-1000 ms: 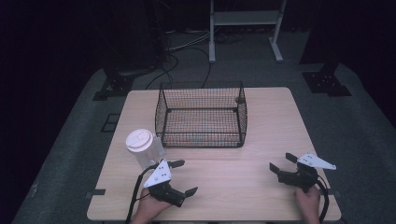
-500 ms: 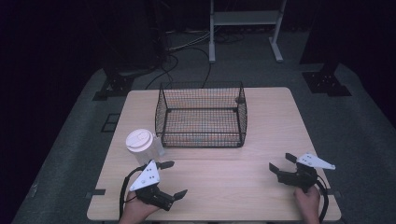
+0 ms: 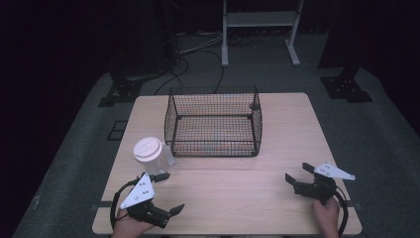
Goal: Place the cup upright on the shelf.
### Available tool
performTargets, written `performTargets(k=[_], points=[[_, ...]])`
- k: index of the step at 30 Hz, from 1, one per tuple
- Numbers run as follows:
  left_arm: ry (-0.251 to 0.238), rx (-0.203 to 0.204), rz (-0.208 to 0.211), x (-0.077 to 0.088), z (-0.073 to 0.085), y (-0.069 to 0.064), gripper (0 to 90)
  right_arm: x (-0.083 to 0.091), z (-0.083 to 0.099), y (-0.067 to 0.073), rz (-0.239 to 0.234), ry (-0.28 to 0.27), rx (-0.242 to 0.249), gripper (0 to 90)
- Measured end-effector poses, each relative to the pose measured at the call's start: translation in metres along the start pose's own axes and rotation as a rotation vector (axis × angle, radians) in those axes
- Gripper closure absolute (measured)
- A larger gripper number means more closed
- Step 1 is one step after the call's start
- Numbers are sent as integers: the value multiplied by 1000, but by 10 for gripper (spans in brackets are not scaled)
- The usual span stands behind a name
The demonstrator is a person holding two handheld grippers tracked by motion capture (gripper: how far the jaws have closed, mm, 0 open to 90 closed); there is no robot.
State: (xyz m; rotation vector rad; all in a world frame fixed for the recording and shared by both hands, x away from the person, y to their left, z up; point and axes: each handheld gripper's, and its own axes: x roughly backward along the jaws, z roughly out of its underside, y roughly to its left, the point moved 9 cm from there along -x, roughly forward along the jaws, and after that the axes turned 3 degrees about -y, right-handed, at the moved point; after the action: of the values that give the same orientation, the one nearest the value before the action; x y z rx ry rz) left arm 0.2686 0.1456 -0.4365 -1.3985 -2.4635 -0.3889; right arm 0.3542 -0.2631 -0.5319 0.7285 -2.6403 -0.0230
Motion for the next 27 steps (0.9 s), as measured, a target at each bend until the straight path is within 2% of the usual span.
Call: performTargets(k=[11, 22, 27], points=[[-6, 12, -74, 33, 0, 13, 11, -1, 1, 0, 5, 7, 9, 135], [-12, 31, -136, 50, 3, 22, 10, -1, 1, 1, 3, 7, 15, 135], [-4, 42, -172, 56, 8, 31, 11, -1, 1, 1, 4, 8, 16, 135]])
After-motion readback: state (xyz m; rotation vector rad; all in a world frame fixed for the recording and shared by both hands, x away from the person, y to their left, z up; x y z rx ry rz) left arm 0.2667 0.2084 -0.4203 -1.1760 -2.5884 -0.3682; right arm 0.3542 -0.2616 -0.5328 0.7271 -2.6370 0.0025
